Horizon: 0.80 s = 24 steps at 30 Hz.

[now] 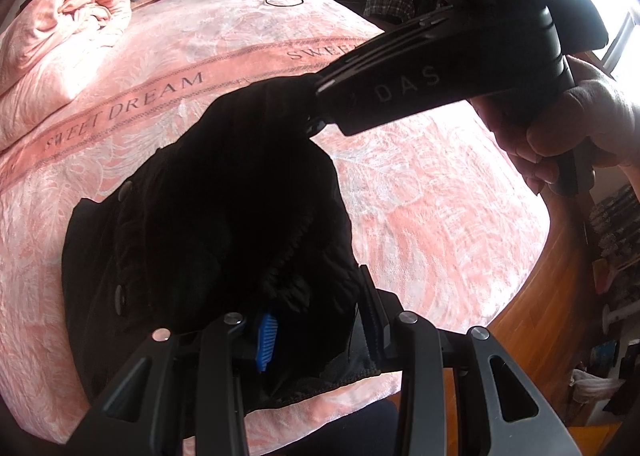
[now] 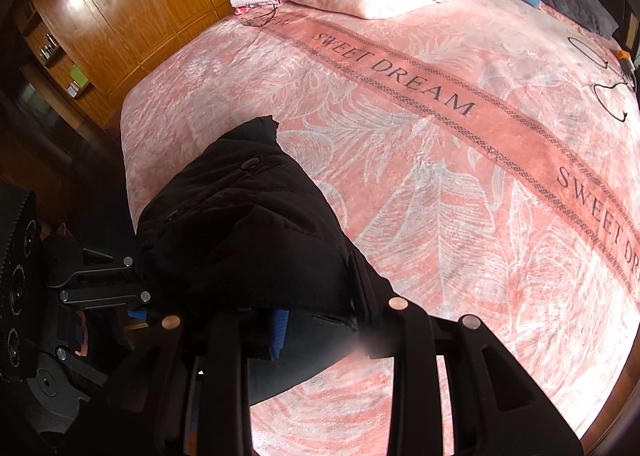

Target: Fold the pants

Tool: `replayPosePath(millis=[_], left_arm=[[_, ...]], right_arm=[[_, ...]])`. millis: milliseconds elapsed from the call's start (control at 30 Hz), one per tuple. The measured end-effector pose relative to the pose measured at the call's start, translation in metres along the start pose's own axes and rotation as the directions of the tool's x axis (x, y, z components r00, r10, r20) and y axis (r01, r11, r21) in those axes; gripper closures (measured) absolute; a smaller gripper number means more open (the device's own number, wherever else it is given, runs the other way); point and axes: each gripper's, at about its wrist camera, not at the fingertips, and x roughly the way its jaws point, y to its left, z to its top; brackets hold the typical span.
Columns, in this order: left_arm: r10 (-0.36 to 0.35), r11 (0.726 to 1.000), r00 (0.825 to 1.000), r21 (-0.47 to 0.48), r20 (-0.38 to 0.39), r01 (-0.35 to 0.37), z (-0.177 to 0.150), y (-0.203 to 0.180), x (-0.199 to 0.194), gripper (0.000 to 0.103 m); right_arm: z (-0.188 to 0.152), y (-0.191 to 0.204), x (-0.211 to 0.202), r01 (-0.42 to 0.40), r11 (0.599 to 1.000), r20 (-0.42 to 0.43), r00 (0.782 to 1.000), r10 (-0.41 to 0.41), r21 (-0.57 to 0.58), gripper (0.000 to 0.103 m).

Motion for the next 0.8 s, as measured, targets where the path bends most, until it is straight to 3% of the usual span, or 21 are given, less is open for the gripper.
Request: replayPosePath(millis=[400,800], left_arm=[[0.022,1.0,0.999,0.01,-0.046,-0.021,-0.007,-0.005,0.025,0.067],[0.026,0.999,0.997,0.022,-0.074,-0.024,-0.009,-0.002,0.042,0.065]], right_arm=[[-0.02,-0.01,0.015,-0.005,1.0,-0.006,1.0,0.006,0.028,0.076],[-0.034,-0.011,0.012,0.095,0.988,-0.027,0.995,-0.092,0.12,0.074]])
